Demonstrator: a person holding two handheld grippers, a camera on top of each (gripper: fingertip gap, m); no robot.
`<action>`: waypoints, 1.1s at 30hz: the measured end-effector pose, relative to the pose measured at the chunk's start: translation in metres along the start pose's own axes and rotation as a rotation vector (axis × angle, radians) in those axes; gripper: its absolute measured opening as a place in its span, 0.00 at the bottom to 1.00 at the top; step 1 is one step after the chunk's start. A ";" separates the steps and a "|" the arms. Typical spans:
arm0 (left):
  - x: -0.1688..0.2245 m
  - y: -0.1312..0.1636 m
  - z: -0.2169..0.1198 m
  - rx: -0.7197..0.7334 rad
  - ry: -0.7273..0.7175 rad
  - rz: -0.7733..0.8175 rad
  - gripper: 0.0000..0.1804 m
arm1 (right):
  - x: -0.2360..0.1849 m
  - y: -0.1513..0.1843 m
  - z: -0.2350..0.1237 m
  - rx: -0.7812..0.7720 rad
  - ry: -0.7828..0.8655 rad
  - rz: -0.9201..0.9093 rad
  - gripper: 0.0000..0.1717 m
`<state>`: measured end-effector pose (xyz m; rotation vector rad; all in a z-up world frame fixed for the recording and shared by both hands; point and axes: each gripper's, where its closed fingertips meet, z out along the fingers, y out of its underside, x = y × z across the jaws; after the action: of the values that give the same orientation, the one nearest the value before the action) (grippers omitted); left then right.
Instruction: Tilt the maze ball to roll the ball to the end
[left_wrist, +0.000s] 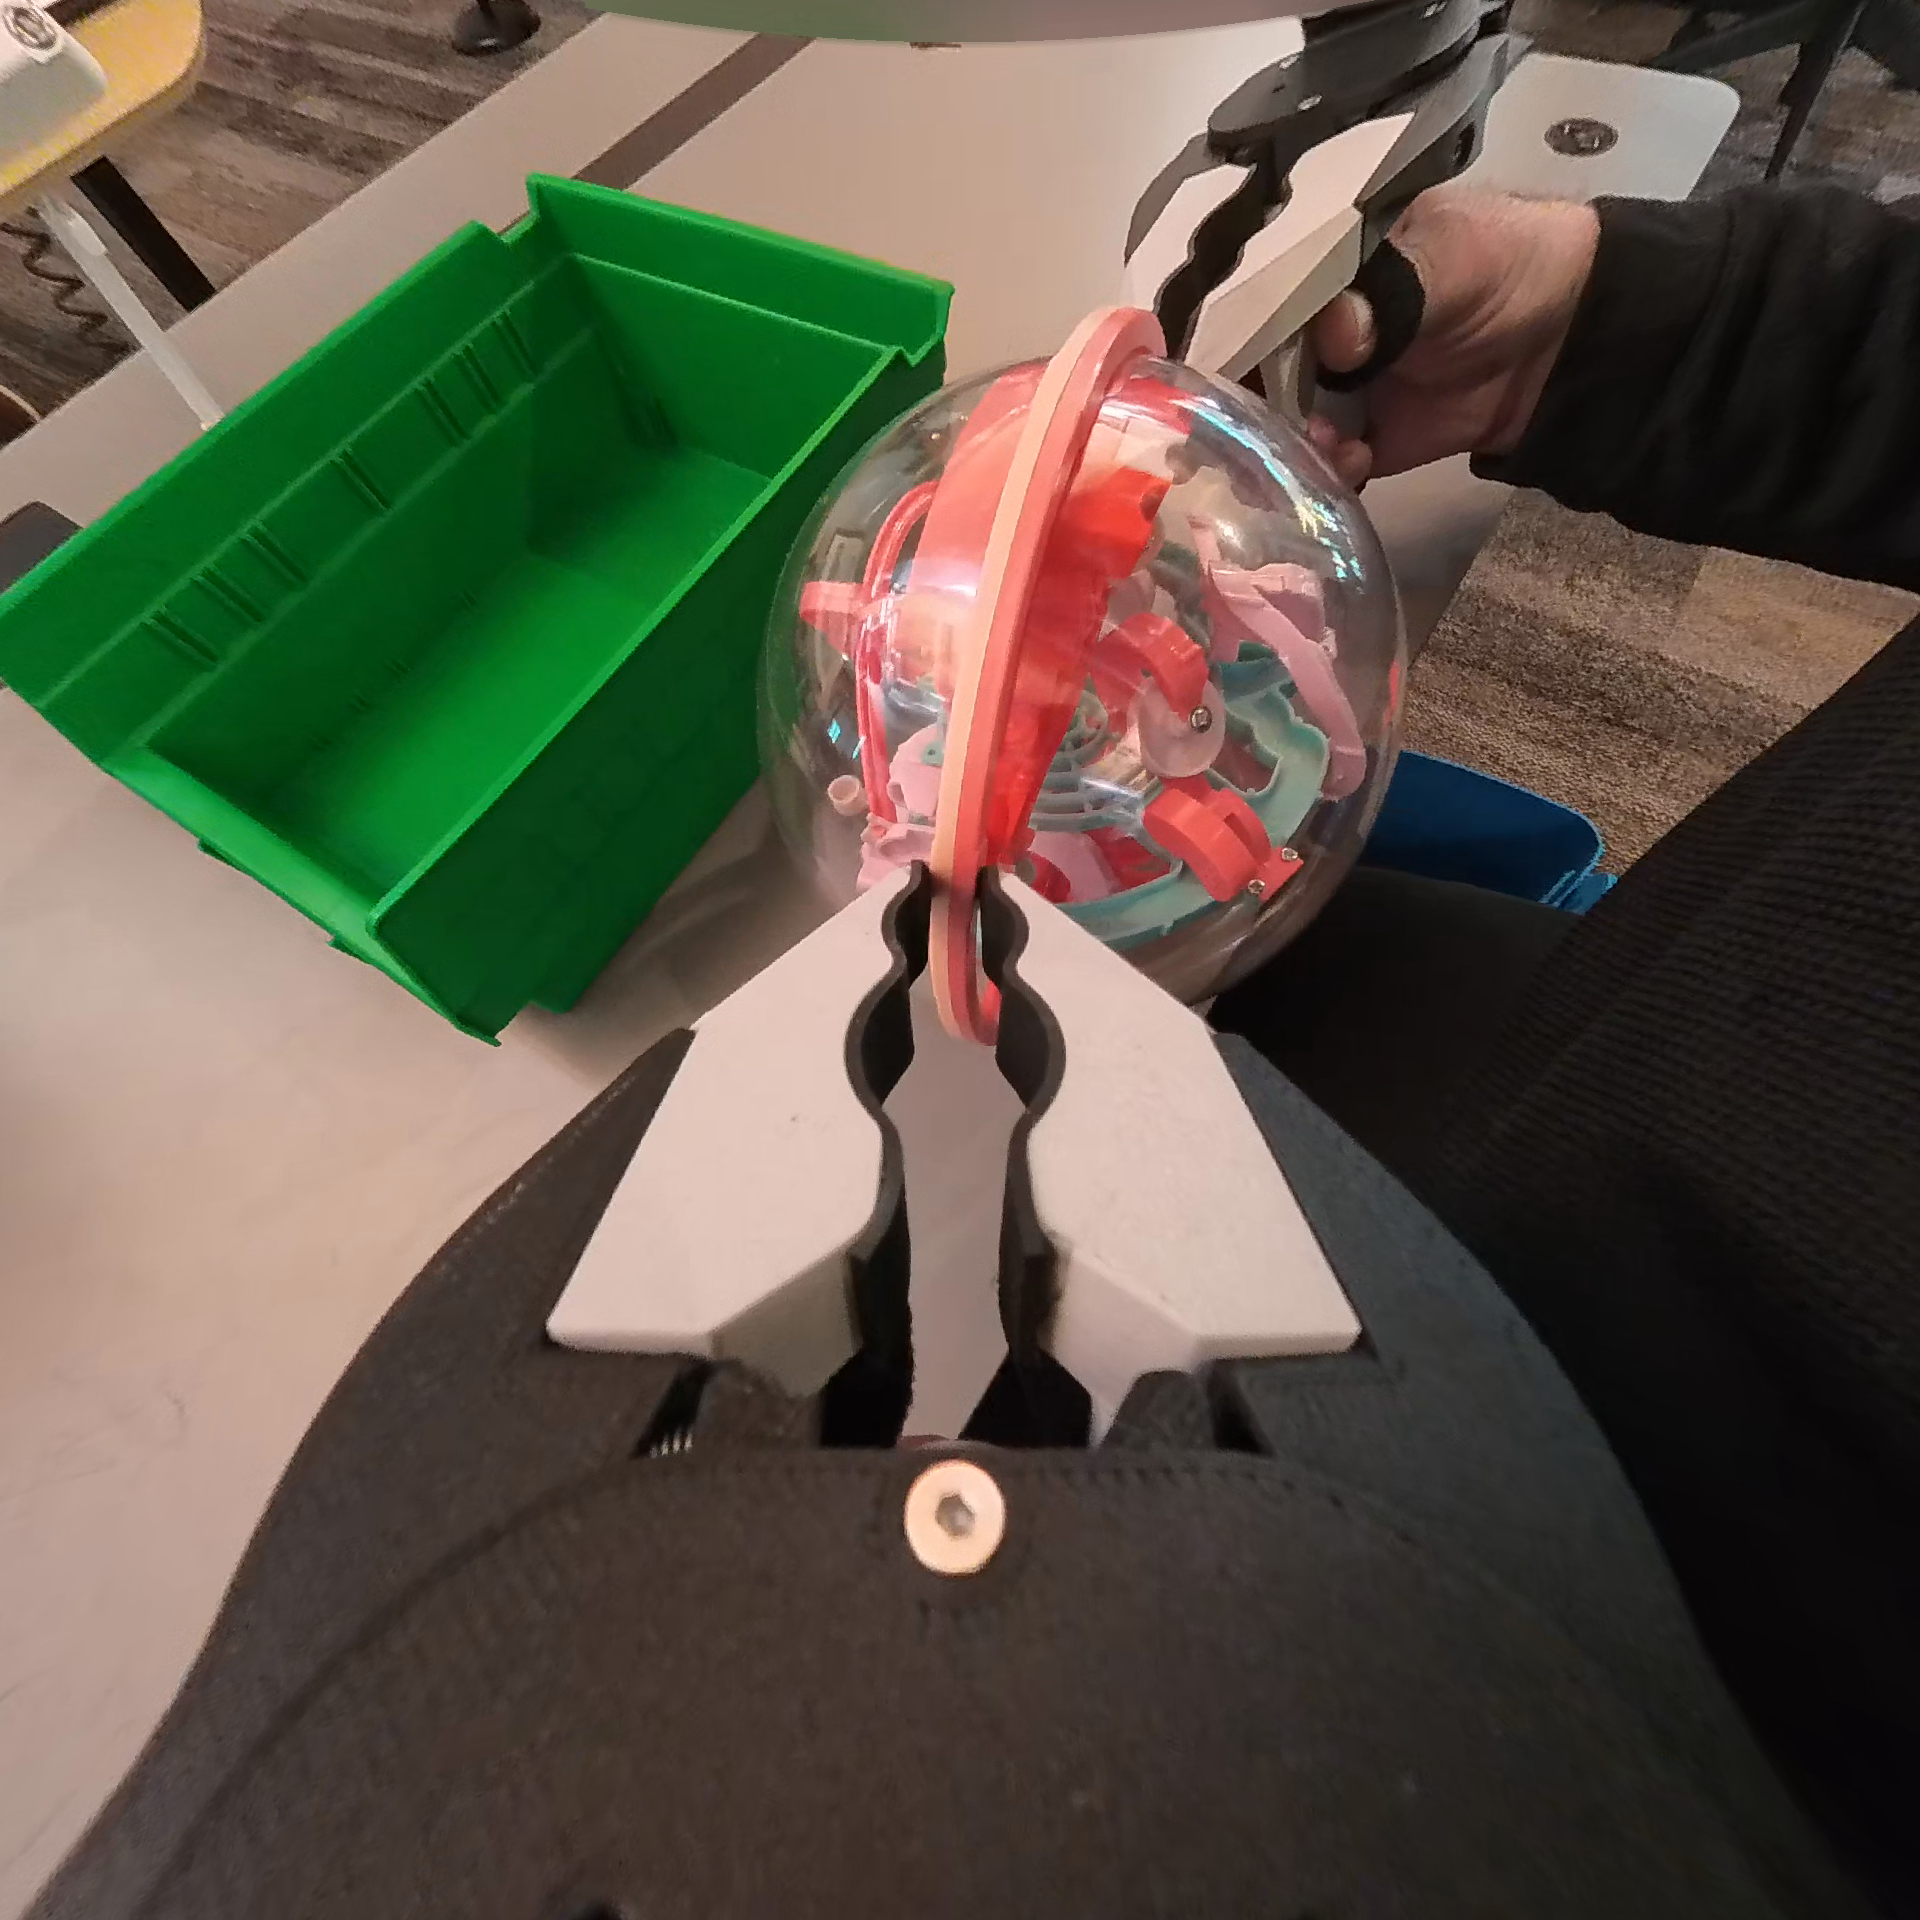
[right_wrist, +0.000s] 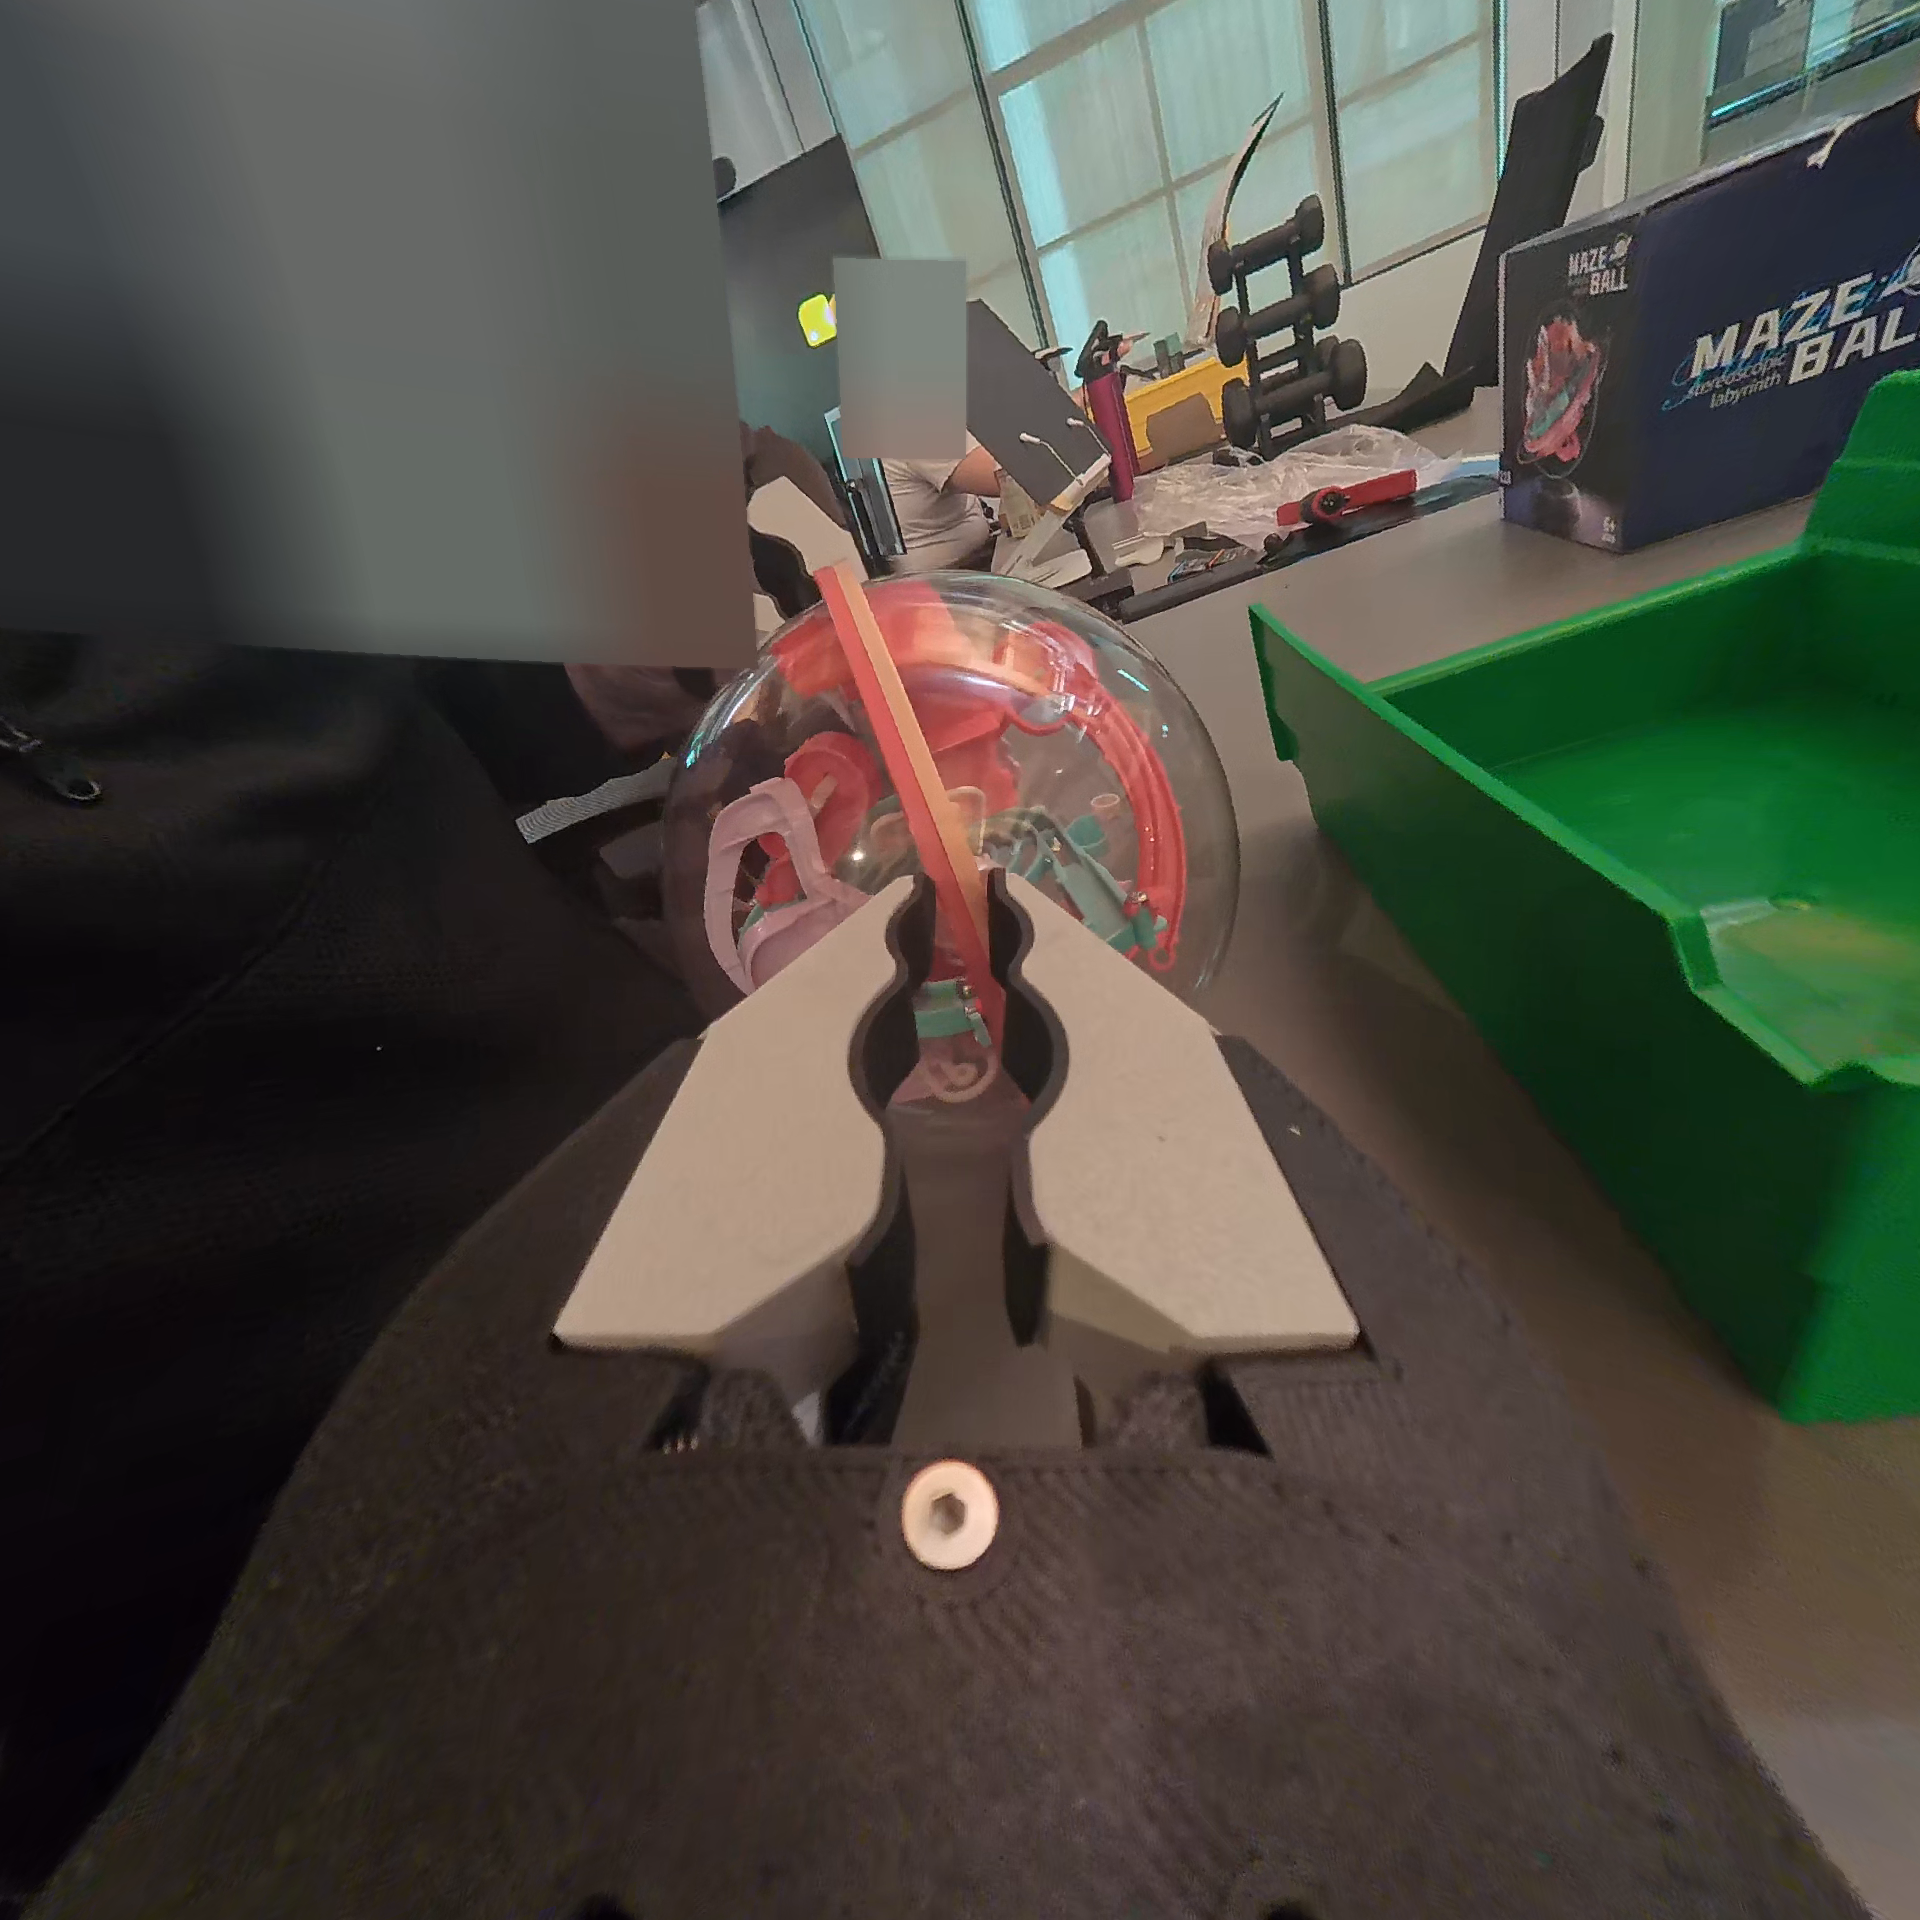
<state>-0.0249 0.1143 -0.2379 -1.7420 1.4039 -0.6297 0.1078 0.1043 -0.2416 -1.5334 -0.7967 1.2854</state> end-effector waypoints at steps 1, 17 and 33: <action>-0.001 0.000 0.000 0.001 -0.005 0.002 0.04 | 0.000 -0.001 0.000 -0.001 0.002 -0.006 0.05; -0.007 -0.002 0.000 0.032 -0.055 0.016 0.04 | 0.000 -0.009 0.002 0.002 0.012 -0.041 0.05; -0.012 -0.005 -0.001 0.056 -0.085 0.020 0.04 | 0.000 -0.013 0.002 0.002 0.014 -0.056 0.05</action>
<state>-0.0255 0.1263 -0.2318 -1.6895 1.3310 -0.5718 0.1072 0.1094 -0.2295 -1.5066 -0.8230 1.2333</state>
